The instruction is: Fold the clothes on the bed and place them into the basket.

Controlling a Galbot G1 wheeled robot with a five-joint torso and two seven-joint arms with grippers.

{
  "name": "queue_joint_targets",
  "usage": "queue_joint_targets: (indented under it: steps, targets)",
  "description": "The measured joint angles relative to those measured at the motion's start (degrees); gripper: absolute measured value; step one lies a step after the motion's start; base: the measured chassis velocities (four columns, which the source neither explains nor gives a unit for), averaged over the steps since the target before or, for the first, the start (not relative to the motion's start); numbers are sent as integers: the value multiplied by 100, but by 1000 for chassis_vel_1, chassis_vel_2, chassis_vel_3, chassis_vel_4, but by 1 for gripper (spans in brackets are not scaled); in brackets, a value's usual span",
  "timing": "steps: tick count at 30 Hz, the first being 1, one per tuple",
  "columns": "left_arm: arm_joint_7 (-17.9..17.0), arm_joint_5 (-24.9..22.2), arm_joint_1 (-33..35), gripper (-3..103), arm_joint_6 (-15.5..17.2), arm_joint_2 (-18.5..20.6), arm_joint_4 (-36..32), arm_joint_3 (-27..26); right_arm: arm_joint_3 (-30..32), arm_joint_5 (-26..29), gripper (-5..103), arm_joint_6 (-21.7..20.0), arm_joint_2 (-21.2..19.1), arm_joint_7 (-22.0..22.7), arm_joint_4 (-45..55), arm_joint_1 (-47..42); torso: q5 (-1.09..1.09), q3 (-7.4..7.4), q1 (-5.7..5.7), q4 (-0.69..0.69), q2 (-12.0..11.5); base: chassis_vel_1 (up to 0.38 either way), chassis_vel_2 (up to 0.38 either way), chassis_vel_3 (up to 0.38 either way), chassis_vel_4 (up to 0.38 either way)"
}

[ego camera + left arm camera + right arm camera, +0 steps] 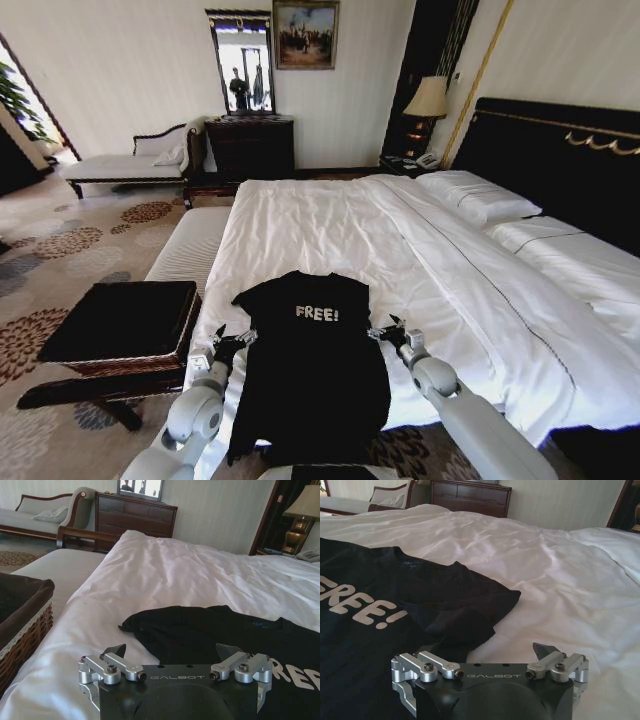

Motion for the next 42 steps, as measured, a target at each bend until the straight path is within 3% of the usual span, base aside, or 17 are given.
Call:
queue_joint_targets:
  steps: [13, 23, 29, 36, 42]
  targets:
    - [-3, 9, 11, 100, -2, -4, -2, -29, 425, 152, 100, 172, 43, 52, -95, 8, -1, 0, 0, -1, 0, 0, 0, 0, 0]
    - [-16, -8, 92, 100, -3, 14, -90, -67, 640, 213, 100, 295, 108, 111, -910, 306, -1, 0, 2, 1, -1, 0, 0, 0, 0]
    - [-6, -42, 100, 100, -4, 49, -92, -115, 460, -78, 100, 389, 94, -55, -1093, 187, 0, 0, 1, -2, -1, 0, 0, 0, 0]
    - [-26, -88, 80, 100, 12, 79, -121, -94, 59, -850, 100, 618, 135, -284, -1237, 361, -1, 0, 1, -1, -1, 0, 0, 0, 0]
    - [-27, -105, 87, 100, 12, 99, -115, -106, 19, -809, 100, 769, 260, -308, -1345, 550, 0, 0, 1, 1, -1, 0, 0, 0, 0]
